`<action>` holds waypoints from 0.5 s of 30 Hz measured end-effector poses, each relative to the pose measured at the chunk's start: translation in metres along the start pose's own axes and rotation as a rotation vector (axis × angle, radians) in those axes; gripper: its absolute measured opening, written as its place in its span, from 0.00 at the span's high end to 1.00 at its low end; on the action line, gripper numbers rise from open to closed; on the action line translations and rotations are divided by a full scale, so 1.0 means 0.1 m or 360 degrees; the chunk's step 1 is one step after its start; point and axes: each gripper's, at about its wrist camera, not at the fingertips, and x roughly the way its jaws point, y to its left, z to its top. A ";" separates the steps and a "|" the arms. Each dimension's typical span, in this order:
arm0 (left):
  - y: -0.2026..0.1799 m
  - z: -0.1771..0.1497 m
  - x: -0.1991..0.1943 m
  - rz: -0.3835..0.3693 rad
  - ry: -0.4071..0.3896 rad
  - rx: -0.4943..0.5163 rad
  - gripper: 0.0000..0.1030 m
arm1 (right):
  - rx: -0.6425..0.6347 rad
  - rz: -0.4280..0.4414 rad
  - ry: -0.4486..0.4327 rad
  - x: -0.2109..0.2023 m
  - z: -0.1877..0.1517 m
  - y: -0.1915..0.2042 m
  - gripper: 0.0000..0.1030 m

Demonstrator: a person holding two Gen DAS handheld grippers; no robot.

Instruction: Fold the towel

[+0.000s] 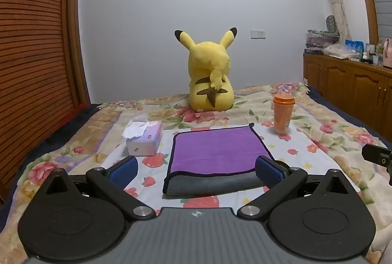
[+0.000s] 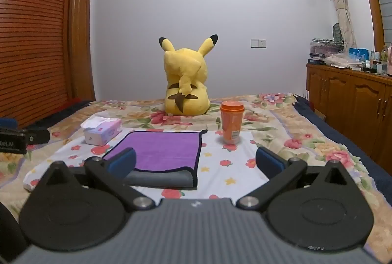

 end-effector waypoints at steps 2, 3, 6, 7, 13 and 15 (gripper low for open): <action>-0.01 0.00 -0.01 0.0007 -0.0009 0.0012 0.00 | -0.0002 -0.0001 0.0001 0.00 0.00 0.00 0.00; -0.02 -0.01 0.00 0.0010 -0.0011 0.0017 0.00 | 0.0001 -0.0003 0.0001 0.00 0.00 0.00 0.00; -0.08 -0.02 -0.02 0.0020 -0.0017 0.0018 0.00 | 0.0011 -0.0007 0.0006 0.01 -0.01 0.00 0.00; -0.10 -0.03 -0.03 0.0020 -0.0018 0.0017 0.00 | 0.0012 -0.0011 0.0006 0.02 -0.01 0.00 0.00; -0.01 0.04 0.00 0.0000 -0.0001 -0.0011 0.00 | 0.0007 -0.0017 -0.0002 0.04 0.01 -0.02 0.00; 0.00 0.05 0.01 -0.0001 0.0000 -0.0010 0.00 | 0.0005 -0.0017 -0.0001 0.05 0.02 -0.02 0.00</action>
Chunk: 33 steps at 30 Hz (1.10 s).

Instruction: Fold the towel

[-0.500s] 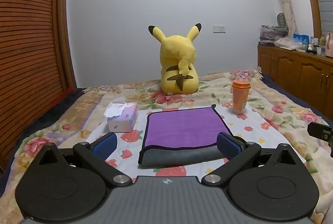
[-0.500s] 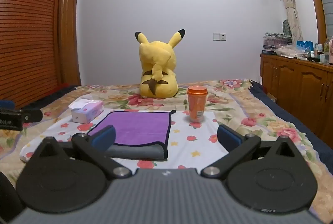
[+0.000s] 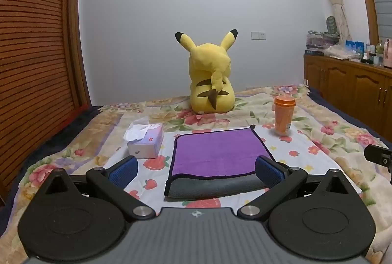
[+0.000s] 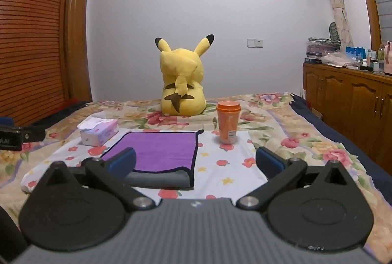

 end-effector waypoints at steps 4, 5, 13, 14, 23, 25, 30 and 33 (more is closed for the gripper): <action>0.04 -0.03 0.00 -0.0006 -0.0007 0.0004 0.00 | 0.0013 0.0010 -0.0004 -0.05 -0.02 -0.02 0.00; 0.04 -0.03 0.00 -0.0005 -0.0005 0.0005 0.00 | 0.0012 0.0010 -0.0006 -0.06 -0.01 -0.02 0.00; 0.05 -0.03 -0.01 -0.0004 -0.0005 0.0010 0.00 | -0.0003 0.0006 -0.0009 -0.06 -0.01 0.00 0.00; 0.05 -0.03 -0.01 -0.0004 -0.0005 0.0011 0.00 | -0.0002 0.0006 -0.0010 -0.06 -0.01 0.00 0.00; 0.06 -0.04 -0.02 -0.0002 -0.0006 0.0012 0.00 | -0.0009 0.0001 -0.0012 -0.06 -0.02 0.00 0.00; 0.06 -0.04 -0.02 0.0001 -0.0006 0.0014 0.00 | -0.0010 -0.0001 -0.0011 -0.06 -0.03 0.00 0.00; 0.08 -0.04 -0.02 0.0003 -0.0006 0.0016 0.00 | -0.0012 -0.0003 -0.0011 -0.06 -0.03 0.01 0.00; 0.08 -0.05 -0.02 0.0002 -0.0008 0.0020 0.00 | -0.0011 -0.0003 -0.0011 -0.06 -0.04 0.01 0.00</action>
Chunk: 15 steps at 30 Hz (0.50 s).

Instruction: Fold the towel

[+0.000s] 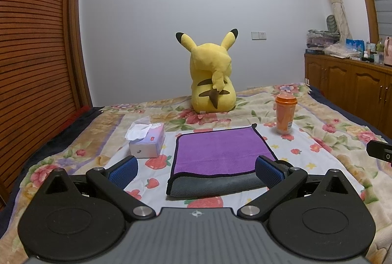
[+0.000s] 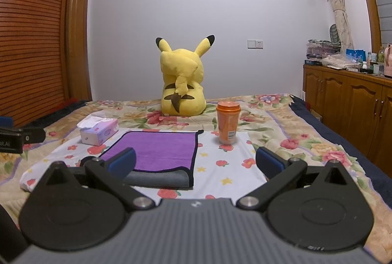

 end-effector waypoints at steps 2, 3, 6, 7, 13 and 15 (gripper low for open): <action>-0.01 0.00 0.00 0.0001 0.0001 -0.0003 0.00 | 0.0000 -0.0002 0.0000 0.00 0.00 0.00 0.00; -0.01 0.00 0.00 0.0001 0.0001 -0.0003 0.00 | 0.0001 -0.0001 0.0001 0.00 0.00 0.00 0.00; -0.01 0.00 0.00 0.0003 0.0001 -0.0001 0.00 | 0.0001 -0.0001 0.0000 0.00 0.00 0.00 0.00; -0.01 0.00 0.00 0.0003 0.0001 -0.0002 0.00 | 0.0001 -0.0002 0.0000 0.00 0.00 0.00 0.00; -0.01 0.00 0.00 0.0003 0.0001 -0.0003 0.00 | 0.0000 -0.0002 0.0000 0.00 0.00 0.00 0.00; -0.01 0.00 0.00 0.0003 0.0000 -0.0002 0.00 | 0.0000 -0.0003 0.0000 0.00 0.00 -0.01 0.00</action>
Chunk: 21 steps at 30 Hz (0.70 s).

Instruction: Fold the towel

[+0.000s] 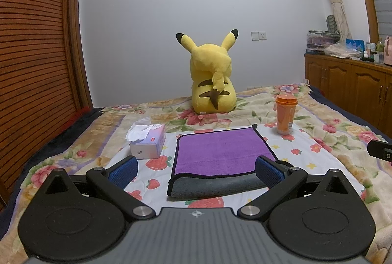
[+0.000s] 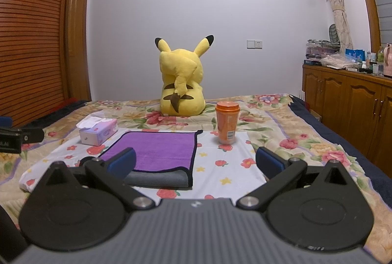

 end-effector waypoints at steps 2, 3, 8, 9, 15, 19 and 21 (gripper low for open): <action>0.00 0.00 0.00 0.0001 -0.0001 0.0004 0.00 | 0.0000 -0.0001 -0.0001 0.00 0.00 0.00 0.00; 0.01 0.00 0.00 0.0004 -0.0002 0.0006 0.00 | 0.0000 -0.0003 -0.0001 0.00 0.00 0.00 0.00; 0.07 0.01 0.03 0.0006 -0.0002 0.0004 0.00 | 0.0001 -0.0002 0.0000 0.01 0.00 -0.01 0.00; 0.09 0.01 0.03 0.0006 -0.0001 0.0006 0.00 | 0.0000 -0.0001 -0.0001 0.00 0.00 0.00 0.00; 0.11 0.01 0.04 0.0008 -0.0006 0.0020 0.00 | 0.0000 -0.0003 -0.0001 0.00 -0.01 -0.01 0.00; 0.11 0.00 0.04 0.0009 -0.0004 0.0021 0.00 | 0.0000 -0.0002 0.0000 0.00 -0.01 -0.01 0.00; 0.12 0.00 0.05 0.0012 -0.0004 0.0024 0.00 | -0.0001 -0.0001 0.0000 0.01 -0.01 -0.01 0.00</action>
